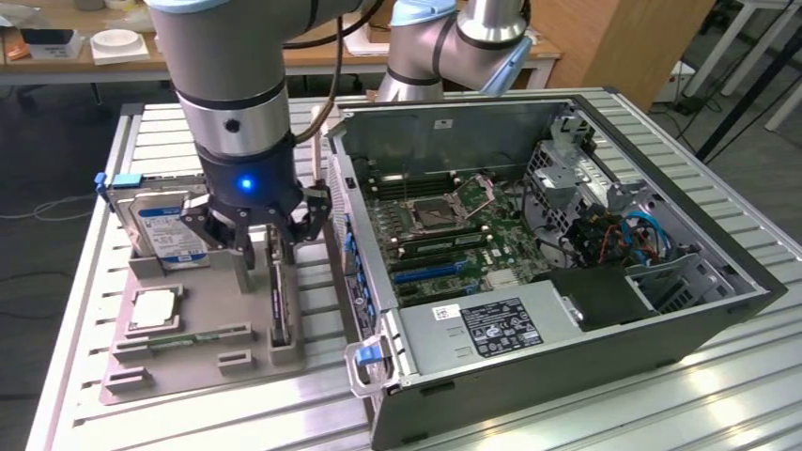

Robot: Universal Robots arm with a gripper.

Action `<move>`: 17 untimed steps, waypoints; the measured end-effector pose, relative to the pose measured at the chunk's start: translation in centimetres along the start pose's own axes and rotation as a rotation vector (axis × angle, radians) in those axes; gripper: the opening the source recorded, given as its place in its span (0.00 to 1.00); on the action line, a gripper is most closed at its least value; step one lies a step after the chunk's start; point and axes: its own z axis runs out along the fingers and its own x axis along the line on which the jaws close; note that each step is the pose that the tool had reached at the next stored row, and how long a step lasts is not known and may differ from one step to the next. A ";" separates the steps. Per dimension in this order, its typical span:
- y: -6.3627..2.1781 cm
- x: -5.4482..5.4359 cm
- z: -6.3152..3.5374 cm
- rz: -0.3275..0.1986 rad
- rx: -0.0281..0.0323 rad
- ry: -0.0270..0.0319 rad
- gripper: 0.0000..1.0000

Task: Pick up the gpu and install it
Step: 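Pick up the gpu and move the gpu toward the slot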

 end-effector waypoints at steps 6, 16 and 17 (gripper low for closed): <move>-0.04 0.0 0.79 0.000 0.0000 0.0000 0.49; -0.09 0.0 2.11 0.000 -0.0001 -0.0001 0.49; -0.10 0.0 2.24 0.000 0.0000 0.0000 0.49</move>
